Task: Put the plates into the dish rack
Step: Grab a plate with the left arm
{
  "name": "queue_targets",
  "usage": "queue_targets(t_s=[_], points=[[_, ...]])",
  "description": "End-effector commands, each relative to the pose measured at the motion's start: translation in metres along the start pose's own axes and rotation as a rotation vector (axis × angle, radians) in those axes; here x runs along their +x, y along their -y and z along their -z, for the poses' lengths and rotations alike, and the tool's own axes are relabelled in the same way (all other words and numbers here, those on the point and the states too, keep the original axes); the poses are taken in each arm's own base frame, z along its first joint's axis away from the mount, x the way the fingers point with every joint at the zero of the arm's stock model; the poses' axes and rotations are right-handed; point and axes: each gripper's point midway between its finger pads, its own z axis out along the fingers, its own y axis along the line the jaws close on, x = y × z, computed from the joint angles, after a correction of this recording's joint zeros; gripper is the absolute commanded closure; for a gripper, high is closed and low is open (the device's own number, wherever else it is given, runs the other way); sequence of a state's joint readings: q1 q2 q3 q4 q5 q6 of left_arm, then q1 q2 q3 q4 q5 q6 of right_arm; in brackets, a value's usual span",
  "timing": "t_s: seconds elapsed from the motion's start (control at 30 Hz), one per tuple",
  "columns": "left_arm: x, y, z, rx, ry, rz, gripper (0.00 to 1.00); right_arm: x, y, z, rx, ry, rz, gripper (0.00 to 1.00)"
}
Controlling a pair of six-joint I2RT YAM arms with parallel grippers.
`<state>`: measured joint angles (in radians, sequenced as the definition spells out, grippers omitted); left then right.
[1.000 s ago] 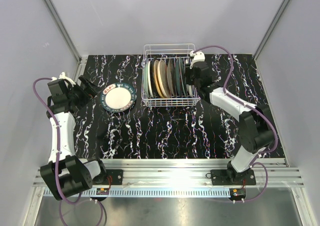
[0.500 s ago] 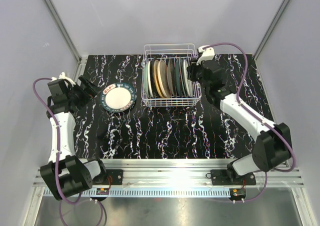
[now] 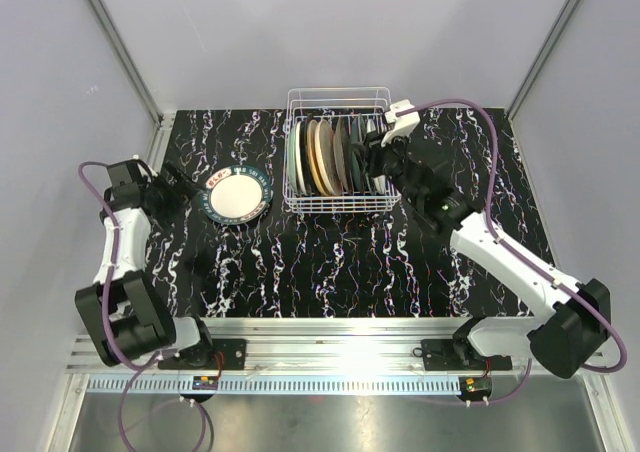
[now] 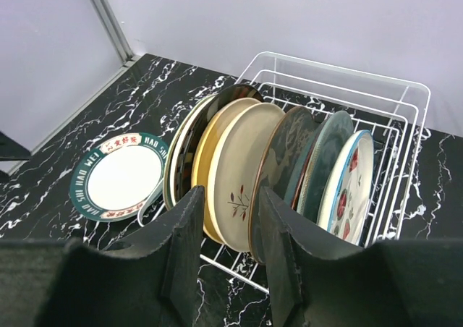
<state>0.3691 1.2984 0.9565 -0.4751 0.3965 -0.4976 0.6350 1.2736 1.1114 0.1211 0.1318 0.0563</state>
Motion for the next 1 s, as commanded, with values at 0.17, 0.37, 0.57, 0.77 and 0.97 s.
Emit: queue_targets(t_s=[0.17, 0.37, 0.57, 0.77, 0.97], points=[[0.020, -0.015, -0.046, 0.073, -0.146, 0.075, 0.01, -0.006, -0.014, 0.010, -0.083, 0.062, -0.010, 0.57], [0.030, -0.027, -0.064, 0.070, -0.182, 0.088, 0.09, 0.004, -0.012, 0.016, -0.087, 0.072, -0.005, 0.56], [0.037, -0.041, -0.082, 0.013, -0.195, 0.074, 0.16, 0.008, -0.008, 0.021, -0.075, 0.081, 0.012, 0.55], [0.036, -0.045, -0.091, -0.003, -0.152, 0.063, 0.17, 0.012, -0.005, 0.026, -0.063, 0.100, 0.003, 0.55], [0.041, -0.048, -0.101, -0.003, -0.155, 0.102, 0.18, 0.016, -0.003, 0.028, -0.056, 0.101, 0.004, 0.56]])
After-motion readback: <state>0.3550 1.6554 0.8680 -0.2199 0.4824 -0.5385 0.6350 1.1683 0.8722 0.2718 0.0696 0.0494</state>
